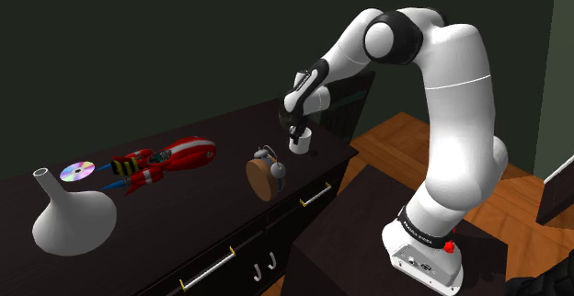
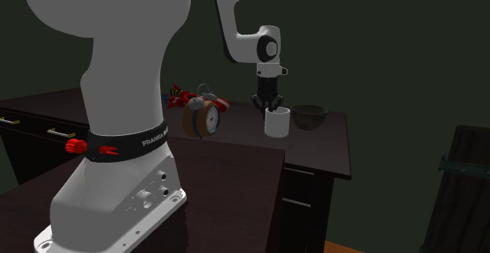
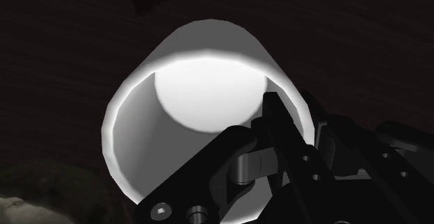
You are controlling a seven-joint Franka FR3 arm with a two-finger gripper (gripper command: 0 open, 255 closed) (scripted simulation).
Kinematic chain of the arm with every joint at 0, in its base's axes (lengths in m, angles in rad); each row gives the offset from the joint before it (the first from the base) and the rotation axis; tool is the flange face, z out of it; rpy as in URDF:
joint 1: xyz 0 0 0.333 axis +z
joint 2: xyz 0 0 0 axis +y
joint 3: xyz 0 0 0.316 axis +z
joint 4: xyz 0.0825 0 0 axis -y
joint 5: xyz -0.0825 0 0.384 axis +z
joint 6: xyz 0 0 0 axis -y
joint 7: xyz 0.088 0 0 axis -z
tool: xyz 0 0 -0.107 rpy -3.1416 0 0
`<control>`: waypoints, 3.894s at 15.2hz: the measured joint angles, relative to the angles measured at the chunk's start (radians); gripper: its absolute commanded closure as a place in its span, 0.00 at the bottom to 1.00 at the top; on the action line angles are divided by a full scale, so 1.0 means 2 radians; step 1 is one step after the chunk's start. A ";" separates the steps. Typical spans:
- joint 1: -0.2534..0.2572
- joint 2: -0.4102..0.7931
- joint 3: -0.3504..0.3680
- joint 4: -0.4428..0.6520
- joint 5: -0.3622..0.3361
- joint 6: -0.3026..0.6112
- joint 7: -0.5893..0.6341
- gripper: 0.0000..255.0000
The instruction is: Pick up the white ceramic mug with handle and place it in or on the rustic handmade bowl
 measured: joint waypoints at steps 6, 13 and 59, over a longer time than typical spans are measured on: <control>0.005 -0.036 -0.006 -0.008 -0.006 -0.028 0.004 1.00; 0.008 -0.076 -0.013 -0.015 -0.015 -0.061 0.008 1.00; -0.073 0.215 -0.014 0.549 0.002 -0.335 -0.032 1.00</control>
